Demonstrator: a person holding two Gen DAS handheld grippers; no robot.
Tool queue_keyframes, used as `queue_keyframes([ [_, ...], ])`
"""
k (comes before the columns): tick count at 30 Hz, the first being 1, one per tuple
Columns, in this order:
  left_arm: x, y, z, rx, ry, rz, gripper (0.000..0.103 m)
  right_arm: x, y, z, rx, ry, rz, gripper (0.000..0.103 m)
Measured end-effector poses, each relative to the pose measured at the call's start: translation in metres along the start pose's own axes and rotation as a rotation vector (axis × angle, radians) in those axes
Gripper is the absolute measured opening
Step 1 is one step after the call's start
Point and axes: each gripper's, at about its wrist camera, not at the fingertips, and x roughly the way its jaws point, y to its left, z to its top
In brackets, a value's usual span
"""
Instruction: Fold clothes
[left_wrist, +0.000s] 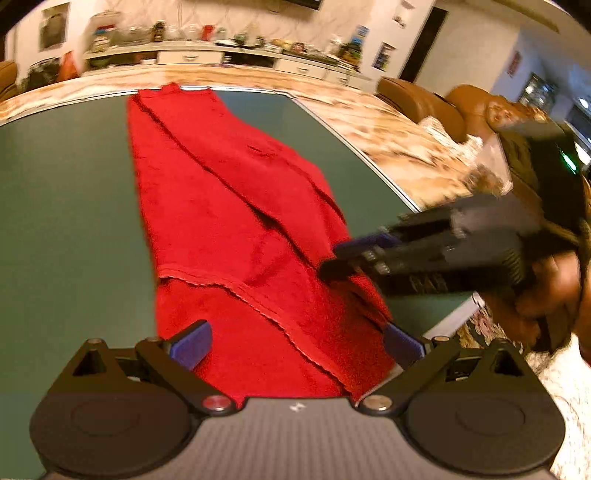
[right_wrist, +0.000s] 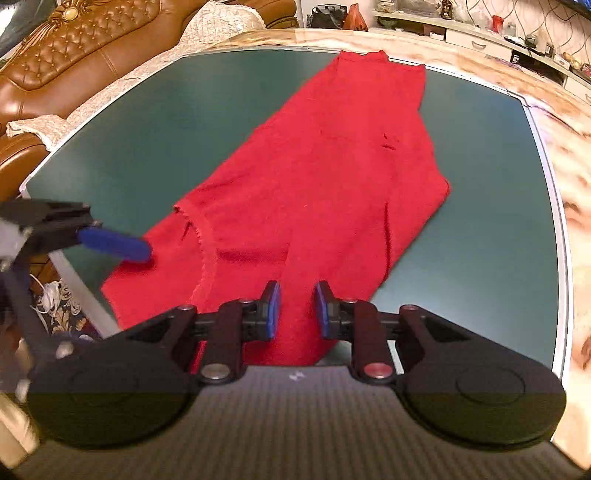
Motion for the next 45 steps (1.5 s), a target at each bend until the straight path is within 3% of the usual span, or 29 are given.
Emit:
queue_keyframes([
  [7, -0.004, 0.027, 0.009, -0.146, 0.007, 0.076, 0.101, -0.007, -0.008, -0.020, 0.102, -0.049, 0.036, 0.029],
  [12, -0.004, 0.033, 0.018, -0.187, -0.010, 0.143, 0.101, -0.019, -0.026, -0.020, 0.282, -0.158, 0.093, 0.029],
  [15, -0.004, 0.038, 0.023, -0.219, -0.020, 0.153, 0.101, -0.015, -0.006, -0.017, 0.198, -0.175, 0.026, 0.029],
  [19, -0.004, 0.046, 0.030, -0.257, -0.031, 0.153, 0.101, 0.002, 0.018, -0.013, 0.070, -0.159, -0.139, 0.029],
  [30, 0.006, 0.047, 0.029, -0.270, -0.031, 0.113, 0.101, 0.023, 0.056, -0.021, -0.126, -0.102, -0.306, 0.028],
  [35, 0.012, 0.042, 0.019, -0.248, -0.003, 0.097, 0.101, 0.030, 0.052, -0.014, -0.091, -0.108, -0.313, 0.013],
  [40, 0.013, 0.032, 0.010, -0.186, 0.011, 0.070, 0.101, 0.013, 0.046, -0.018, -0.009, -0.109, -0.267, 0.012],
  [45, 0.011, 0.023, 0.006, -0.127, 0.013, 0.063, 0.101, 0.006, 0.013, -0.015, 0.170, -0.086, -0.163, 0.015],
])
